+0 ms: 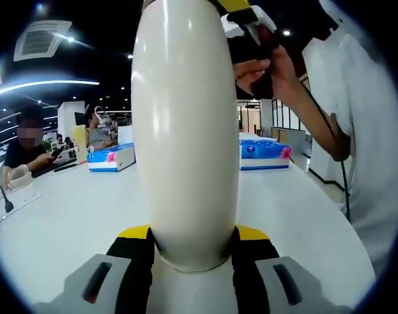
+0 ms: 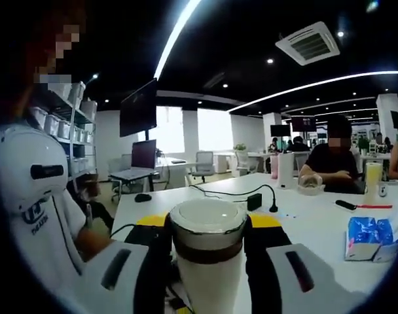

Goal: Grasp the water cup twist off the cup lid place the cup lid on the table

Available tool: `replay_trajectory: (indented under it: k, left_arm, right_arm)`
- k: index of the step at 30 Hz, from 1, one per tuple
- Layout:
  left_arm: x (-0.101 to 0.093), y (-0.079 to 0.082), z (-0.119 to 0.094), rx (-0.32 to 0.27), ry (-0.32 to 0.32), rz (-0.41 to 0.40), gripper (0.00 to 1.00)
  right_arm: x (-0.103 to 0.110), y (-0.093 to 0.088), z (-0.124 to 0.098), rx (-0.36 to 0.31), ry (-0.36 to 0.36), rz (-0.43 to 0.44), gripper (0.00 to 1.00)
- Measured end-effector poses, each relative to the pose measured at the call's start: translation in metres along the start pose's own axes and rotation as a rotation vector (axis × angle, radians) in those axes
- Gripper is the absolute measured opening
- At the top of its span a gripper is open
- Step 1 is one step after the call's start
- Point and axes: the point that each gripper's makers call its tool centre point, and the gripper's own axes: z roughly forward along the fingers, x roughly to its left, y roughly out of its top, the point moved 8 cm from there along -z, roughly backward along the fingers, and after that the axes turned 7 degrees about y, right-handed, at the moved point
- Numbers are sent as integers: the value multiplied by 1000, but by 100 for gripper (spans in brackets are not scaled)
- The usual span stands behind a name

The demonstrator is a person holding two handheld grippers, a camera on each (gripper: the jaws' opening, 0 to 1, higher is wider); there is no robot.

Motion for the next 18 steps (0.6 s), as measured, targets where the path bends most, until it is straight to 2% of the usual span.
replay_trajectory:
  k: [13, 18]
  left_arm:
    - [0, 0, 0, 0, 0, 1, 48]
    - [0, 0, 1, 0, -1, 1, 48]
  right_arm:
    - [-4, 0, 1, 7, 44, -1, 46]
    - [-7, -1, -1, 6, 104, -13, 46]
